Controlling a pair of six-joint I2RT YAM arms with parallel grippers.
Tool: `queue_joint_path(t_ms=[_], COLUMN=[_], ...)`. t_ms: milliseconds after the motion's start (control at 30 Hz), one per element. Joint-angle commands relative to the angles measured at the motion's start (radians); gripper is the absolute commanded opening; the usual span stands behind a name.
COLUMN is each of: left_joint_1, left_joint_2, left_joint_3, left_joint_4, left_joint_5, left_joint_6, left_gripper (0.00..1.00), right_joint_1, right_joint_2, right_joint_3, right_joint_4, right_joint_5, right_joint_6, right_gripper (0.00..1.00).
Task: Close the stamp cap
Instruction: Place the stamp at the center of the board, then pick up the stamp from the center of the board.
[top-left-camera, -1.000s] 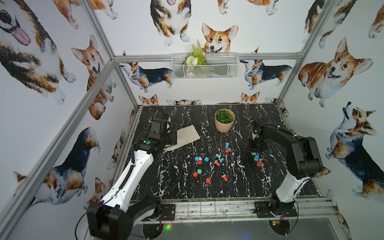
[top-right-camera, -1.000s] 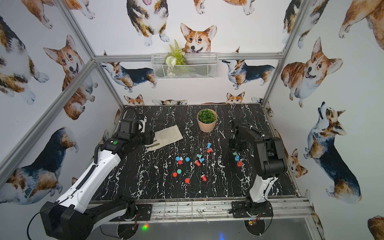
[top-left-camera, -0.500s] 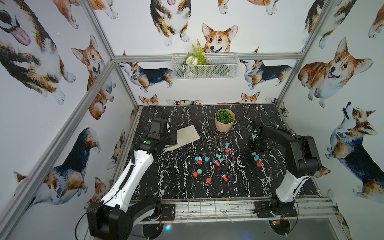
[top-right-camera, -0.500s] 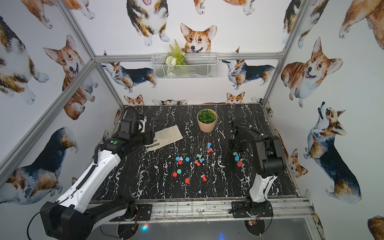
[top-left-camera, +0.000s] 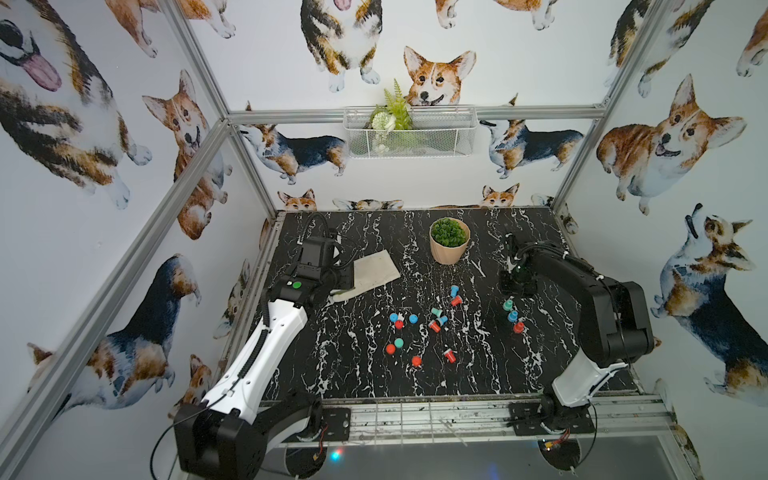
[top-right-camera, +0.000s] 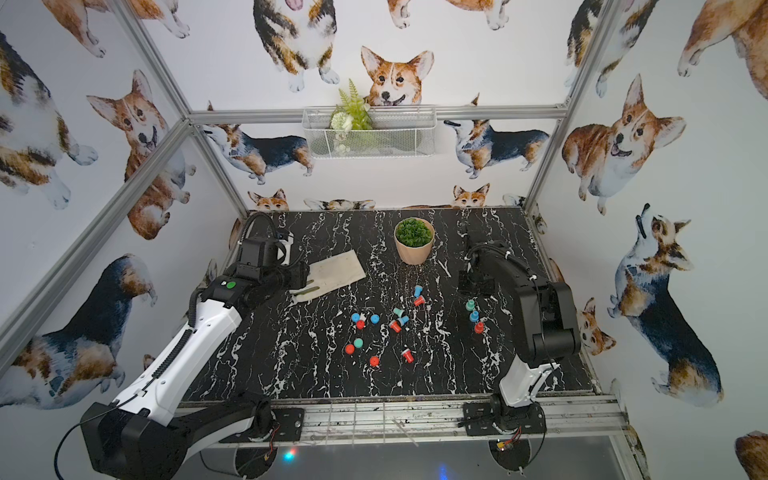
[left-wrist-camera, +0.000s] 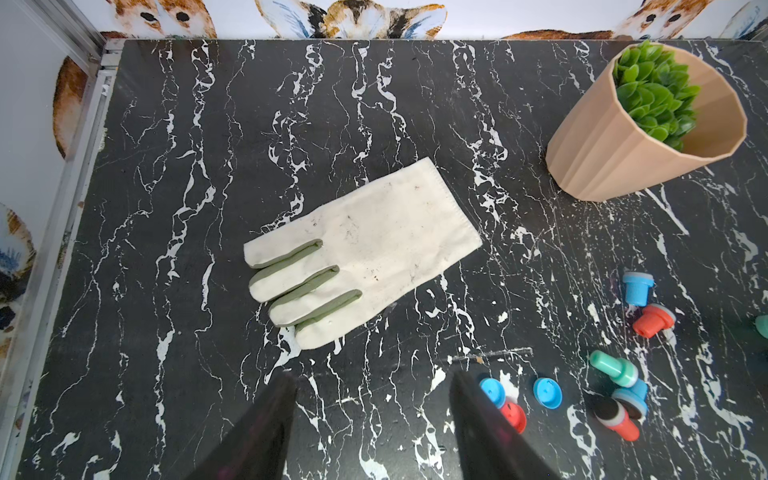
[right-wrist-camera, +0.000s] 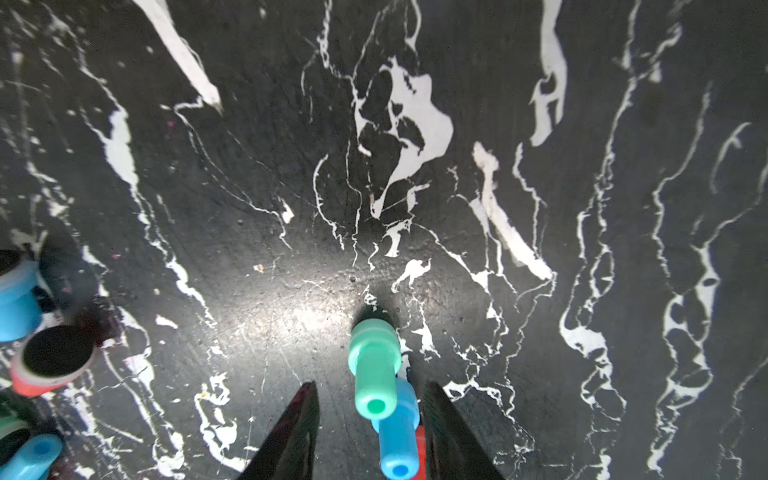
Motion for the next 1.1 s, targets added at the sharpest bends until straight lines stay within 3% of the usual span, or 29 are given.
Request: queue_joint_path(t_ms=[0,300,600,833,1067], left_joint_1=[0.002,-0.001,-0.044,-0.044,-0.043], left_joint_2=[0.002,0.026,0.098,0.125,0.161], left_joint_3=[0.001,-0.028,-0.036,-0.043,-0.009], left_joint_4=[0.007,0.029,0.042,0.075,0.085], left_joint_5=[-0.008,-0.019,-0.065,-0.022,-0.004], left_joint_6=[0.005,-0.005,0.011,0.002,0.004], left_gripper=[0.63,0.63,0.63,0.63,0.63], right_joint_1=[0.037,0.260,0.484,0.579,0.721], right_joint_2=[-0.034,-0.026,0.033,0.010,-0.106], right_joint_3=[0.027,0.105,0.159,0.084,-0.108], right_joint_4=[-0.049,-0.083,-0.112,-0.123,-0.035], right_joint_5=[-0.007,-0.042,-0.043,-0.036,-0.015], right_joint_6=[0.015,0.052,-0.042,0.055,0.181], right_gripper=[0.44,0.42,0.41,0.39,0.40])
